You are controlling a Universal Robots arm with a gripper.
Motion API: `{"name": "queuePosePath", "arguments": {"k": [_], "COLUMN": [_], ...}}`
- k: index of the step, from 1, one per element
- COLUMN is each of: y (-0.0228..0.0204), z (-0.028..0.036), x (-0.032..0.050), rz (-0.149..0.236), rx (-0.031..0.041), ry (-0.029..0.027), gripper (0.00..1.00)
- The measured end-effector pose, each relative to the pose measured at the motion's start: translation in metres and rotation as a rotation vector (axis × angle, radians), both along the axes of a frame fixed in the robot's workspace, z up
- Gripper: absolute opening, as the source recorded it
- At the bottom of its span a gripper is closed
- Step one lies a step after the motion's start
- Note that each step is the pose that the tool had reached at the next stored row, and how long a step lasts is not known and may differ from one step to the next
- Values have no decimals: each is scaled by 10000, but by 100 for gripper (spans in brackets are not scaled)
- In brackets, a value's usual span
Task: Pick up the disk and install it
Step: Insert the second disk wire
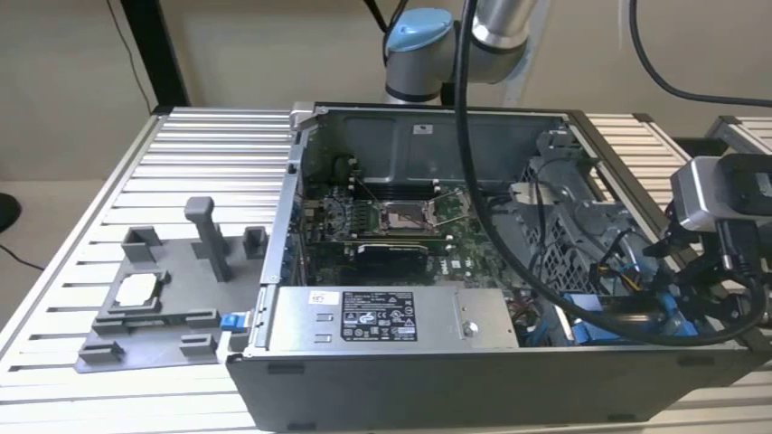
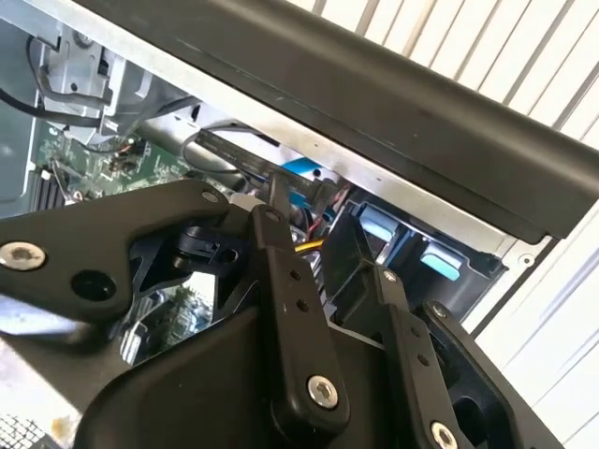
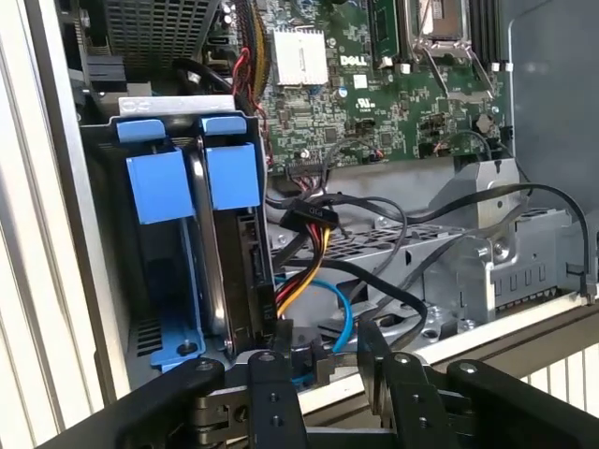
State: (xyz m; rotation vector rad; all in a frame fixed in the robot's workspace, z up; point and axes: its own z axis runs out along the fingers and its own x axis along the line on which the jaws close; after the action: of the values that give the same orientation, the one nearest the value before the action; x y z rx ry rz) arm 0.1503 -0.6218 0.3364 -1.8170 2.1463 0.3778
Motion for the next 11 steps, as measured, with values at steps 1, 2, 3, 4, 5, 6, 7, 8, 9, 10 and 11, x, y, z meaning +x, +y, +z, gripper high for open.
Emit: {"name": "queuePosePath", "arguments": {"k": [1,2,3,4,5,6,7,8,9,10,11], "y": [1,2,3,5,8,11,15,20,26,32,34], "z": [0,1,1,1,0,1,2,1,1,0,1], "x": [0,0,0,1,0,0,0,0,0,0,0], "rz": [0,0,0,1,1,0,1,0,0,0,1], "rx": [-1,-2,-1,1,7,15,22,31,43,56,77], "ry": [0,-1,-6,-12,-20,-29,-39,-47,-57,-66,-78], "gripper": [100,100,100,100,100,100,100,100,100,100,100]}}
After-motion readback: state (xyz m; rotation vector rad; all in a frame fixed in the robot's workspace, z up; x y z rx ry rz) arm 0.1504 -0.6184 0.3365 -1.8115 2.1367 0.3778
